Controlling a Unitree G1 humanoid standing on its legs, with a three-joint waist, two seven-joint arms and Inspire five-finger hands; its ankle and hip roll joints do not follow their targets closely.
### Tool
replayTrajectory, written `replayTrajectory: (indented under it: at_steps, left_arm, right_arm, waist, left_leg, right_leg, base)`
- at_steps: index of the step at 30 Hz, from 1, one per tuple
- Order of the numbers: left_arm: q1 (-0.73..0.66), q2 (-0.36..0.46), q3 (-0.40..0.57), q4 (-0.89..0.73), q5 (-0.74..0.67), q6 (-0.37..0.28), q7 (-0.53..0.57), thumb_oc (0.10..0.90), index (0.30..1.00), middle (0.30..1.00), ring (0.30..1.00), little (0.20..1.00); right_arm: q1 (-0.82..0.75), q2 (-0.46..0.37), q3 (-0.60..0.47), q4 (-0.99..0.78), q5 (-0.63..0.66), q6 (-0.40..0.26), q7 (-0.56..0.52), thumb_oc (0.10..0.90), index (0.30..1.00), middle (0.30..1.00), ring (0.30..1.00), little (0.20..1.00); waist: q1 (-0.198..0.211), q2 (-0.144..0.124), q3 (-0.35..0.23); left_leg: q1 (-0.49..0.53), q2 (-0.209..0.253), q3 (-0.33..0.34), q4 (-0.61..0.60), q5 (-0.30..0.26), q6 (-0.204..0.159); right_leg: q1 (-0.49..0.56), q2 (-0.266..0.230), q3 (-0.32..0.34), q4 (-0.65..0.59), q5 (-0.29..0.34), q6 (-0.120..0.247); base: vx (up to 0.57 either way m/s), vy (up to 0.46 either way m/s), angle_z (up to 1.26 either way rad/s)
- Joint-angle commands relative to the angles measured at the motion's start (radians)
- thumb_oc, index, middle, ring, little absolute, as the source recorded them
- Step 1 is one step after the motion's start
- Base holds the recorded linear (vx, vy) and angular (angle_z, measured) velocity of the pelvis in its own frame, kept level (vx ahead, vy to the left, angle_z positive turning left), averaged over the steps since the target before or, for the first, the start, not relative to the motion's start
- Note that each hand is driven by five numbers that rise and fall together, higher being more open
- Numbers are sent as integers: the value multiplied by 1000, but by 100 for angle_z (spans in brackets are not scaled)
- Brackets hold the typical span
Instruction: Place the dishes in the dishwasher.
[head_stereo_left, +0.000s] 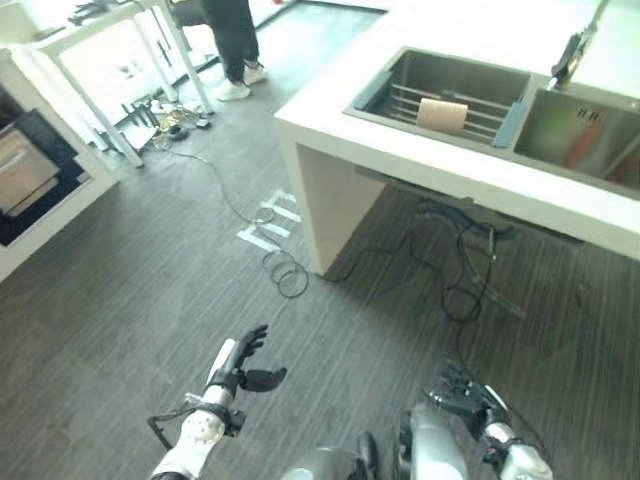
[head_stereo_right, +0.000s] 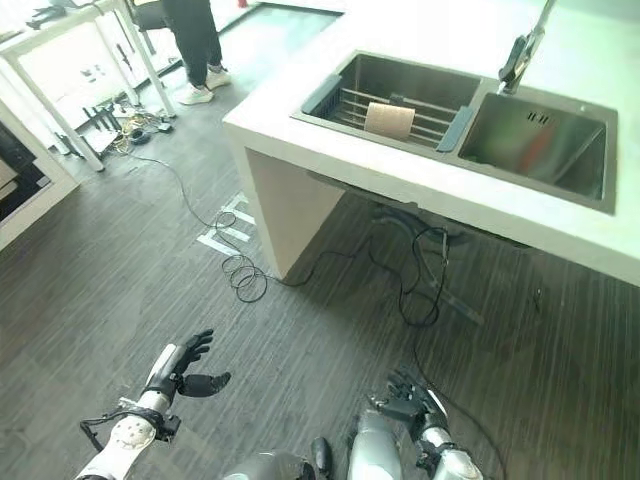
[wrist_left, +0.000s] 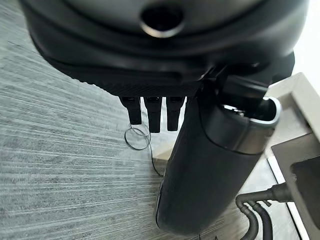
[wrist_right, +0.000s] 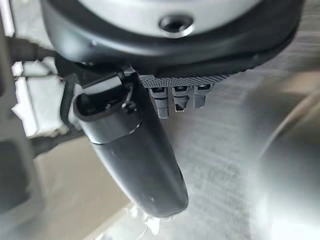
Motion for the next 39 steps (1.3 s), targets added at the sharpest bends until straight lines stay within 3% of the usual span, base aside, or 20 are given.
replayTrajectory:
  at_steps: [1,3,5,8,10,11,13,15,16,19,22,23,27,32,34,36,39]
  left_arm:
    - [11,-4,43,-19,-9,-39,65,800,900,900,900,900]
    - [8,-17,41,4,-8,-33,69,800,900,900,900,900]
    - [17,-28,46,26,-14,-13,74,800,900,900,900,900]
    - [33,-62,56,64,-20,7,73,800,900,900,900,900]
    - [39,-74,59,63,-29,29,81,800,900,900,900,900]
    - [43,-83,65,70,-59,29,88,800,900,900,900,900]
    - [46,-85,78,75,-77,33,92,800,900,900,900,900]
    - [45,-90,93,93,-76,30,109,800,900,900,900,900]
    - [56,-95,112,116,-80,14,127,800,900,900,900,900]
    - [70,-92,138,139,-112,-10,147,800,900,900,900,900]
    - [82,-105,176,162,-156,-25,184,800,900,900,900,900]
    - [85,-109,198,178,-174,-25,188,800,900,900,900,900]
    - [80,-112,233,234,-201,-25,209,800,900,900,900,900]
    - [67,-106,280,325,-274,-25,253,800,900,900,900,900]
    - [75,-97,327,371,-336,-22,284,800,900,900,900,900]
    - [90,-79,377,407,-369,-19,290,800,900,900,900,900]
    - [100,-33,441,447,-418,-21,302,800,900,900,900,900]
  right_arm:
    - [-65,-93,-27,-48,-8,-81,47,800,900,900,900,900]
    - [-69,-91,-36,-30,-26,-74,53,800,900,900,900,900]
    - [-77,-84,-29,-23,-40,-49,39,800,900,900,900,900]
    - [-88,-75,-16,11,-46,-29,21,800,900,900,900,900]
    - [-91,-82,-10,27,-54,-26,12,800,900,900,900,900]
    - [-91,-93,-15,44,-38,-29,21,800,900,900,900,900]
    - [-87,-105,-25,60,-43,-42,25,800,900,900,900,900]
    - [-88,-107,-27,74,-37,-48,26,800,900,900,900,900]
    - [-94,-106,-32,90,-24,-45,34,800,900,900,900,900]
    - [-100,-107,-50,109,-43,-38,35,800,900,900,900,900]
    - [-112,-111,-43,141,-68,-39,35,800,900,900,900,900]
    - [-115,-112,-44,153,-78,-42,31,800,900,900,900,900]
    - [-108,-110,-59,173,-80,-41,22,800,900,900,900,900]
    - [-90,-101,-75,198,-114,-43,12,800,900,900,900,900]
    - [-89,-100,-89,218,-117,-38,9,800,900,900,900,900]
    - [-96,-96,-95,225,-146,-43,27,800,900,900,900,900]
    - [-102,-83,-94,222,-149,-41,46,800,900,900,900,900]
  waist:
    - [-14,26,-34]
    - [-25,26,-42]
    - [-23,24,-56]
    - [-25,33,-77]
    - [-21,29,-85]
    - [-18,28,-84]
    - [-8,19,-78]
    - [17,17,-65]
    - [36,20,-57]
    - [60,28,-48]
    - [85,56,-47]
    - [88,65,-49]
    - [71,87,-64]
    - [52,84,-78]
    - [58,81,-78]
    - [69,95,-73]
    - [78,101,-52]
  left_leg:
    - [178,-34,79,-210,-69,124]
    - [206,-32,64,-210,-97,117]
    - [238,-9,84,-210,-114,100]
    - [314,42,108,-210,-111,70]
    - [352,67,123,-210,17,34]
    - [331,79,122,-138,105,7]
    - [219,86,136,42,175,-13]
    - [113,14,123,67,156,8]
    - [84,-11,118,-6,137,33]
    - [61,-10,117,-185,174,37]
    - [-17,-32,26,-210,174,26]
    - [-19,-38,16,-210,145,33]
    - [-6,-24,10,-210,98,46]
    - [5,-27,15,-210,71,58]
    - [19,-31,16,-210,57,71]
    - [30,-15,25,-210,45,84]
    - [43,-9,23,-210,31,118]
  right_leg:
    - [64,-68,21,-89,159,83]
    - [29,-81,67,-89,189,97]
    - [45,-84,37,-89,193,99]
    - [80,-54,12,-89,154,70]
    - [107,-34,11,-89,109,34]
    - [134,-20,15,-89,80,9]
    - [181,-7,17,-89,45,-25]
    - [213,12,35,-89,29,-26]
    - [236,30,53,-89,16,-18]
    - [272,51,81,-89,-21,-13]
    - [284,90,131,-89,-45,-7]
    - [281,91,132,-89,-48,-7]
    - [270,97,110,-89,-53,-8]
    - [260,89,101,-89,-52,-4]
    - [270,79,72,-89,-44,0]
    - [292,84,19,-89,-19,5]
    - [232,47,-1,73,42,40]
  base:
    - [409,-329,-49]
    - [371,-282,-56]
    - [459,-350,-21]
    - [438,-330,-30]
    - [395,-343,-24]
    - [333,-356,-29]
    - [257,-323,-30]
    - [248,-196,-31]
    - [273,-92,-56]
    - [207,31,-101]
    - [140,127,-103]
    - [66,150,-120]
    - [22,136,-79]
    - [27,123,-5]
    - [64,193,-11]
    - [45,109,-15]
    - [-40,4,-58]
